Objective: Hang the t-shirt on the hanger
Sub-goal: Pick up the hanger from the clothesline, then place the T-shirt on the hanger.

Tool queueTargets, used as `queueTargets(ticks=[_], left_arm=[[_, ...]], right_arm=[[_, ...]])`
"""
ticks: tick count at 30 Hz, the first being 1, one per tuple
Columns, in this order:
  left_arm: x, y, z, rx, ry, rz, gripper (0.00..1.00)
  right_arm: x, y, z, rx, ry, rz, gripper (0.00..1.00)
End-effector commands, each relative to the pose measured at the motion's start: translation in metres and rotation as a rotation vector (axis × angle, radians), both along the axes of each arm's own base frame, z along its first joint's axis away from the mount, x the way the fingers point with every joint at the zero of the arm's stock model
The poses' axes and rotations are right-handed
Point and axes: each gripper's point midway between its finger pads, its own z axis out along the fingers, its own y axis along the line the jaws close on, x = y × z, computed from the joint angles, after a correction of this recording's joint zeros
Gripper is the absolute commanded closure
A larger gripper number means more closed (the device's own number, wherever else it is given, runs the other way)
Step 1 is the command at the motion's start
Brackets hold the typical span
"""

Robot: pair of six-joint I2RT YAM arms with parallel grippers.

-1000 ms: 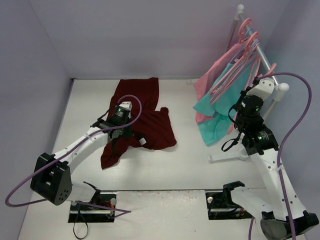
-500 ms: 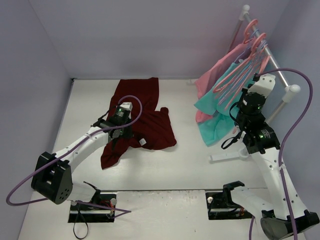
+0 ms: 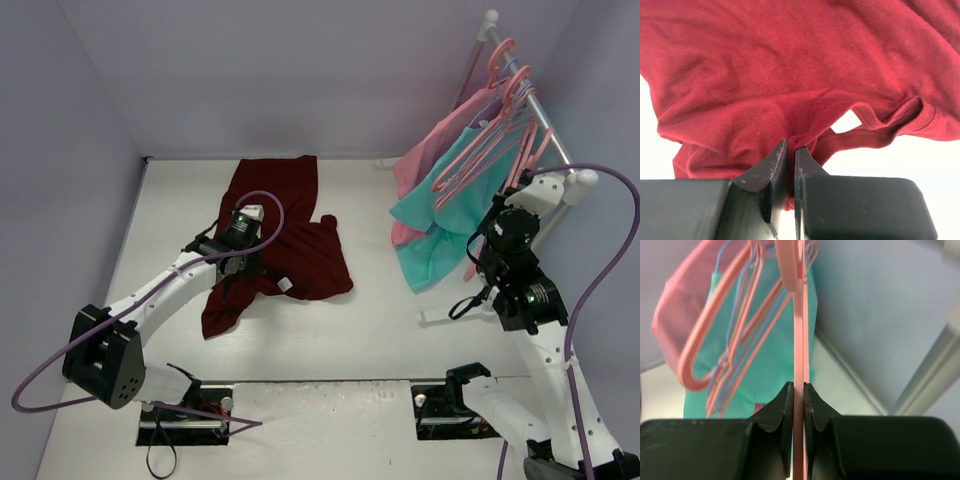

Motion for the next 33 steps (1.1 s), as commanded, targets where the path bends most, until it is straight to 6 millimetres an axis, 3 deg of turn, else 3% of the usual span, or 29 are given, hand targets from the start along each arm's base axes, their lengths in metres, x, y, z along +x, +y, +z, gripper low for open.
queueTargets(ticks=[1, 6, 9, 11, 13, 18, 19, 23, 27, 33], left_arm=[[0.015, 0.001, 0.035, 0.021, -0.081, 0.002, 1.0], [0.02, 0.005, 0.043, 0.053, -0.087, 0.003, 1.0], [0.025, 0.006, 0.045, 0.067, -0.088, 0.0, 1.0], [0.026, 0.006, 0.046, 0.067, -0.086, 0.001, 1.0], [0.028, 0.008, 0.053, 0.066, -0.094, 0.006, 1.0], [0.034, 0.022, 0.071, 0.09, -0.138, 0.034, 1.0], [0.035, 0.025, 0.075, 0.096, -0.147, 0.04, 1.0], [0.033, 0.043, 0.076, 0.128, -0.165, 0.061, 1.0], [0.027, 0.065, 0.072, 0.191, -0.171, 0.066, 1.0], [0.026, 0.08, 0.079, 0.193, -0.2, 0.06, 1.0]], right_arm=[[-0.011, 0.009, -0.023, 0.121, -0.01, 0.026, 1.0], [-0.02, 0.019, -0.071, 0.168, 0.083, 0.079, 1.0], [-0.017, 0.038, -0.11, 0.191, 0.19, 0.166, 1.0], [-0.016, 0.048, -0.123, 0.203, 0.227, 0.215, 1.0], [-0.018, 0.062, -0.146, 0.226, 0.285, 0.286, 1.0], [-0.021, 0.102, -0.173, 0.283, 0.4, 0.487, 1.0], [-0.024, 0.117, -0.181, 0.307, 0.441, 0.564, 1.0], [-0.042, 0.163, -0.191, 0.322, 0.519, 0.817, 1.0], [-0.06, 0.199, -0.176, 0.3, 0.529, 1.052, 1.0], [-0.077, 0.237, -0.149, 0.25, 0.508, 1.309, 1.0]])
